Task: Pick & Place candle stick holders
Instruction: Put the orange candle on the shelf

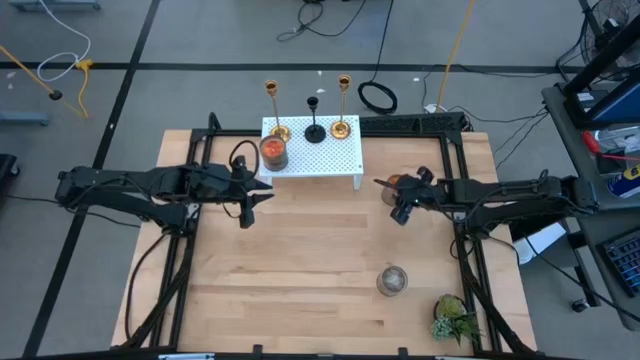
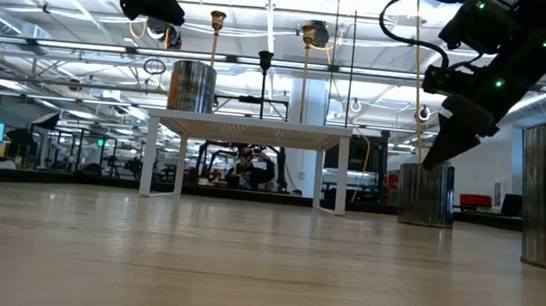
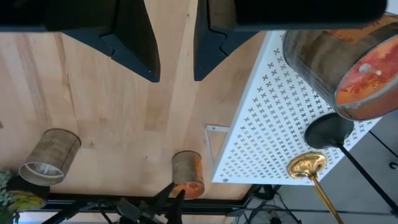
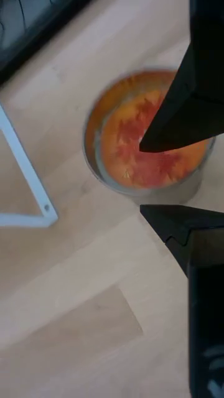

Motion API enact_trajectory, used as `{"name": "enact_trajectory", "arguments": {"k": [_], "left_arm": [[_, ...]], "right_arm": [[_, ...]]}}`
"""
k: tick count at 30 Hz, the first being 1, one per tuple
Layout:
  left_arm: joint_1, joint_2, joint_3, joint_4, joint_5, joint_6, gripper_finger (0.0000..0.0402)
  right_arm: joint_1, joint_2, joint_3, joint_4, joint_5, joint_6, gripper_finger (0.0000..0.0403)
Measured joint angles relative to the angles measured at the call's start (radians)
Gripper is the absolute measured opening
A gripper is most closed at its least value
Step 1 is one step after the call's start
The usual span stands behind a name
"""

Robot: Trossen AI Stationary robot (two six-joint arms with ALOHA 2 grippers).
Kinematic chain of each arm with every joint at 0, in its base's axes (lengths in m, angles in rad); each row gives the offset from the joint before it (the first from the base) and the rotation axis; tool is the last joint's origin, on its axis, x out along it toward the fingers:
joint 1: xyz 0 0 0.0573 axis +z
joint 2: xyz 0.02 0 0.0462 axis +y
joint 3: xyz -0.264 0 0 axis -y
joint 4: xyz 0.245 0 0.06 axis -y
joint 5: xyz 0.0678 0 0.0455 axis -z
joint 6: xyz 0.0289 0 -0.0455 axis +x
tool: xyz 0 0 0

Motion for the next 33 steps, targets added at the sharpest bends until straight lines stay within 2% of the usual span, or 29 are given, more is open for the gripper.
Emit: {"name": "enact_trajectory", "arguments": {"k": [3, 10, 18, 23, 33], "left_arm": [[0.0, 0.0, 0.0, 0.001, 0.0, 0.003, 0.0104], [0.0, 0.0, 0.0, 0.0, 0.0, 0.003, 0.0104], [0.0, 0.0, 0.0, 0.0, 0.0, 0.002, 0.0104], [0.0, 0.0, 0.0, 0.0, 0.0, 0.002, 0.0104], [0.0, 0.0, 0.0, 0.0, 0.0, 0.002, 0.0104]], "right_arm": [[0.002, 0.0, 0.0, -0.003, -0.049, 0.001, 0.0135], [-0.007, 0.007, 0.0, -0.056, -0.035, 0.003, 0.0092], [-0.008, 0.007, 0.0, -0.07, -0.045, -0.003, 0.001], [-0.007, 0.008, -0.001, -0.054, -0.055, -0.007, 0.0007], [0.035, 0.008, -0.002, 0.3, -0.396, 0.02, 0.0002]]}}
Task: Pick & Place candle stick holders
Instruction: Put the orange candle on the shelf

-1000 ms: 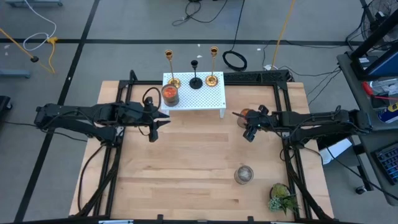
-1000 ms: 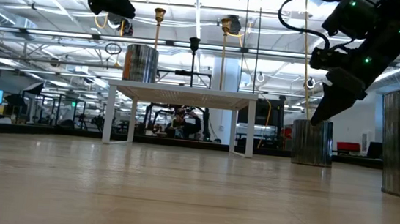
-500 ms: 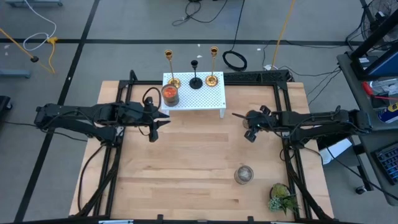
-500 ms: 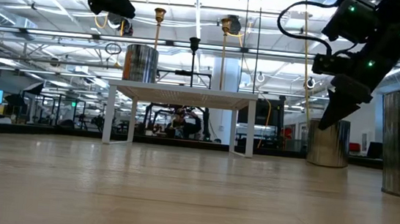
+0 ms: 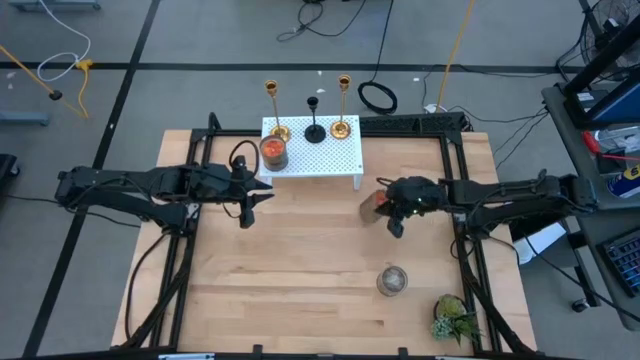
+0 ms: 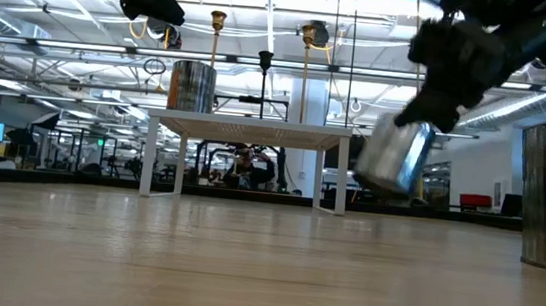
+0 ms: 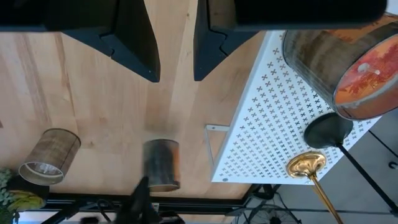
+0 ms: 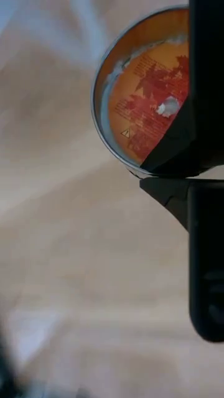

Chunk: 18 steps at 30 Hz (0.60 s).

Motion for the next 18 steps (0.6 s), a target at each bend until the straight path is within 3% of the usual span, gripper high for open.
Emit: {"name": "enact_trajectory", "arguments": {"k": [4, 10, 14, 18], "left_arm": [[0.0, 0.0, 0.0, 0.0, 0.0, 0.016, 0.0104], [0.0, 0.0, 0.0, 0.001, 0.0, 0.024, 0.0104], [0.0, 0.0, 0.0, 0.011, 0.0, 0.024, 0.0104], [0.0, 0.0, 0.0, 0.033, 0.0, 0.02, 0.0104]], "right_arm": [[0.067, 0.0, 0.0, 0.134, -0.038, 0.017, 0.0002], [0.19, 0.061, 0.009, 0.304, 0.012, 0.064, 0.0001], [0.225, 0.182, 0.158, 0.317, 0.016, -0.03, 0.0001], [0.198, 0.316, 0.404, 0.105, -0.004, -0.163, 0.0001]]}}
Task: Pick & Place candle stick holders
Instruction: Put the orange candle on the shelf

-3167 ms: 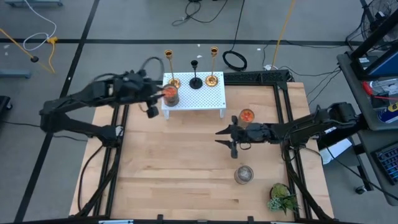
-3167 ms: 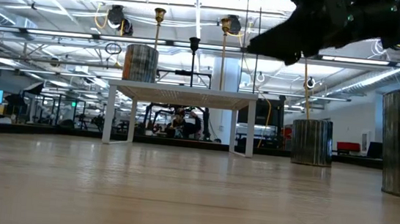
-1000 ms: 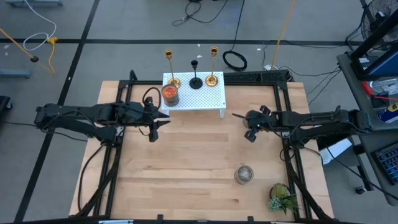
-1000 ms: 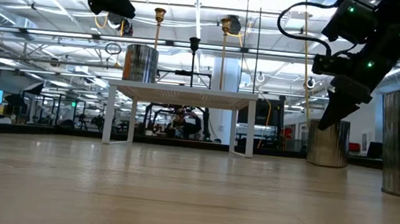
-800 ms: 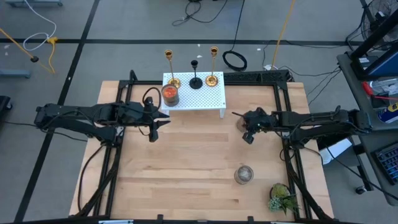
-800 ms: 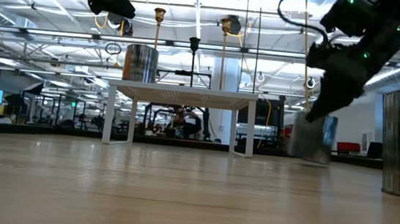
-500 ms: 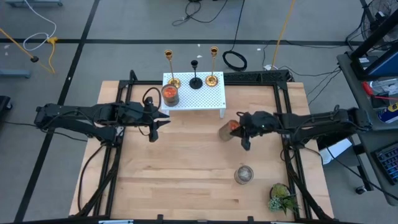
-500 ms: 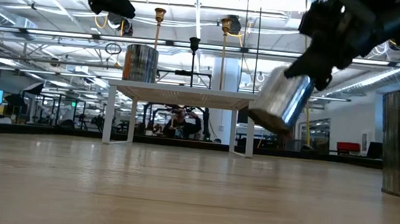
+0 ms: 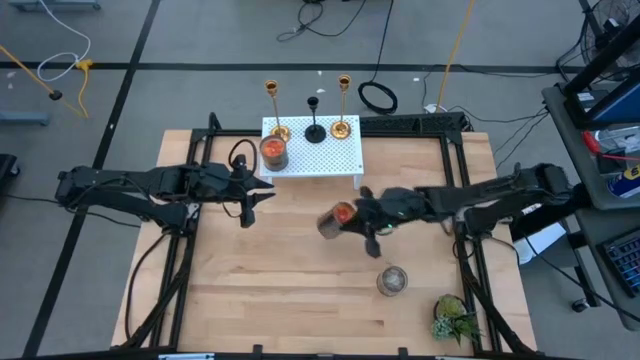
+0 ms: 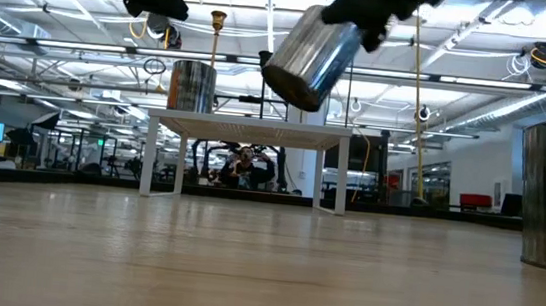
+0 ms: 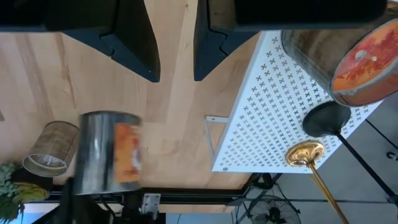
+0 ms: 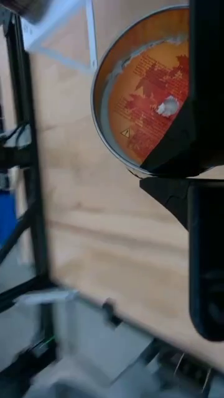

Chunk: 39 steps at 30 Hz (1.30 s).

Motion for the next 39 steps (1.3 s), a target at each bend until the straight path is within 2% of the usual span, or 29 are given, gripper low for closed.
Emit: {"name": "enact_trajectory", "arguments": {"k": [3, 7, 13, 16, 25, 30, 39], "left_arm": [[0.0, 0.0, 0.0, -0.002, 0.0, -0.001, 0.0104], [0.0, 0.0, 0.0, -0.002, 0.0, -0.001, 0.0104], [0.0, 0.0, 0.0, -0.003, 0.0, -0.001, 0.0104], [0.0, 0.0, 0.0, -0.004, 0.0, -0.003, 0.0104], [0.0, 0.0, 0.0, -0.005, 0.0, -0.003, 0.0104], [0.0, 0.0, 0.0, -0.005, 0.0, -0.003, 0.0104], [0.0, 0.0, 0.0, -0.005, 0.0, -0.002, 0.0104]], "right_arm": [[-0.058, 0.082, 0.181, -0.191, -0.005, -0.068, 0.0001], [-0.141, 0.196, 0.387, -0.336, -0.04, -0.137, 0.0], [-0.255, 0.336, 0.553, -0.437, -0.072, -0.25, 0.0], [-0.308, 0.36, 0.584, -0.429, -0.111, -0.301, 0.0], [-0.397, 0.361, 0.587, -0.427, -0.116, -0.376, 0.0], [-0.427, 0.361, 0.559, -0.394, -0.217, -0.41, 0.0], [-0.46, 0.36, 0.539, -0.379, -0.216, -0.456, 0.0006]]}}
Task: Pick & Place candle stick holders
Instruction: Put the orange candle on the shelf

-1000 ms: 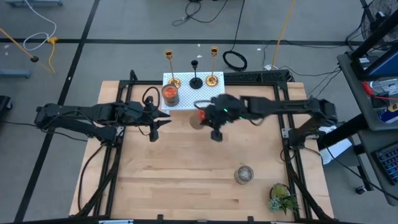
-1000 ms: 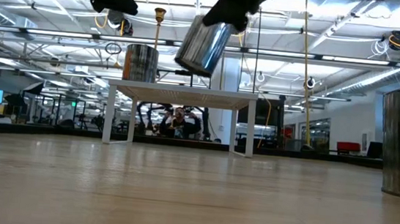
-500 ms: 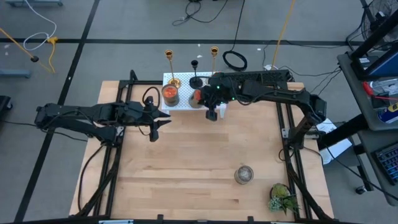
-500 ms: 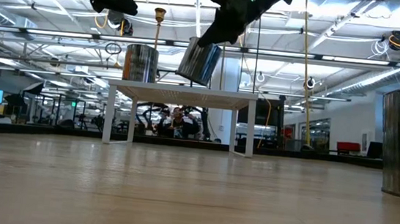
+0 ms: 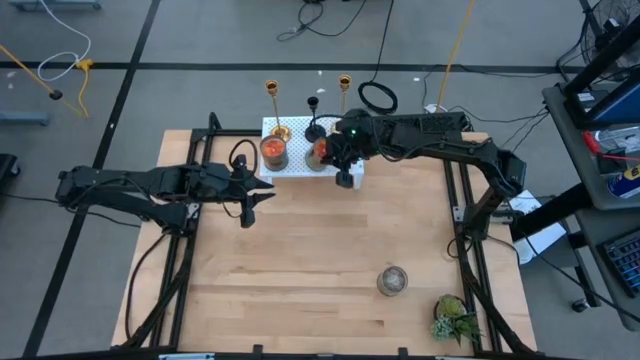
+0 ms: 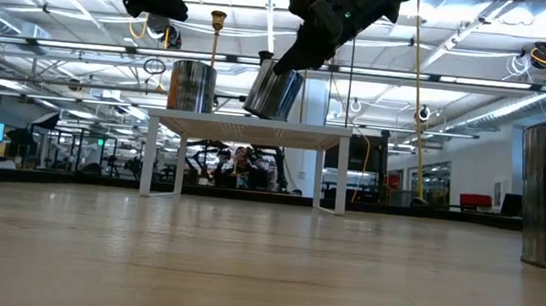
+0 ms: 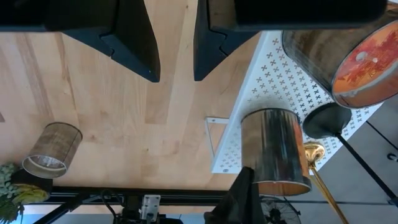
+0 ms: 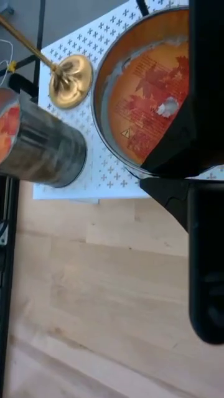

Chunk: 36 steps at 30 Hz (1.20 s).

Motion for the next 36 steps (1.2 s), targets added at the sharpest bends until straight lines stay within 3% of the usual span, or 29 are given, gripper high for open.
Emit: {"name": "enact_trajectory", "arguments": {"k": [27, 36], "left_arm": [[0.0, 0.0, 0.0, -0.008, 0.0, -0.007, 0.0104], [0.0, 0.0, 0.0, -0.007, 0.0, -0.006, 0.0104]], "right_arm": [[-0.021, 0.073, 0.001, 0.133, 0.002, -0.059, 0.007], [-0.014, 0.008, -0.001, 0.156, 0.0, -0.051, 0.0107]]}}
